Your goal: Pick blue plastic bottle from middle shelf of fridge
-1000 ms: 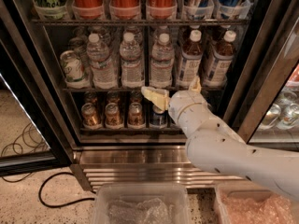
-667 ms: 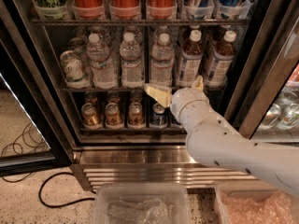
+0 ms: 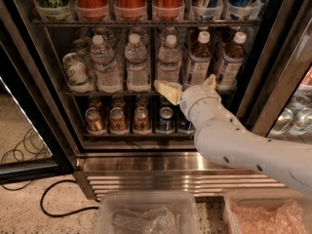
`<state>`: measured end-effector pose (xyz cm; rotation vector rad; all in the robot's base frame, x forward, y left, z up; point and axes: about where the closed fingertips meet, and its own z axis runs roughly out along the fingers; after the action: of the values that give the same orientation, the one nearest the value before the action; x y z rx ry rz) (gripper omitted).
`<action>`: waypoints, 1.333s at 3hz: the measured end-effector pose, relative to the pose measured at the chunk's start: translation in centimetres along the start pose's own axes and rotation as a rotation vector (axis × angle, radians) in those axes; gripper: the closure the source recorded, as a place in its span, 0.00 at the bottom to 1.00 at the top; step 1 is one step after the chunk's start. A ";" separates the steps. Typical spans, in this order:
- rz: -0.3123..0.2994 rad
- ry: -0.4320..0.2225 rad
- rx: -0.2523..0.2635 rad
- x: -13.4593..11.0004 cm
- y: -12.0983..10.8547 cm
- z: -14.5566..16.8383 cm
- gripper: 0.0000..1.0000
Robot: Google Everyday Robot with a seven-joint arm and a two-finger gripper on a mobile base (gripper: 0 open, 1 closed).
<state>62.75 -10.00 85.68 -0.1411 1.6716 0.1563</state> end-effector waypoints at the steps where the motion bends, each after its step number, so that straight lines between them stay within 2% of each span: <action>1: 0.012 -0.012 0.006 -0.1 0.1 0.3 0.00; 2: 0.016 -0.055 -0.001 -0.3 -0.2 0.9 0.00; 4: -0.053 -0.122 0.020 -0.9 -1.8 2.2 0.00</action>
Offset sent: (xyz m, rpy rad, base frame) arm 0.0176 0.0021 0.0021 0.0150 -0.1145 0.0320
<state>65.32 -11.31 86.35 -0.1578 1.5463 0.1064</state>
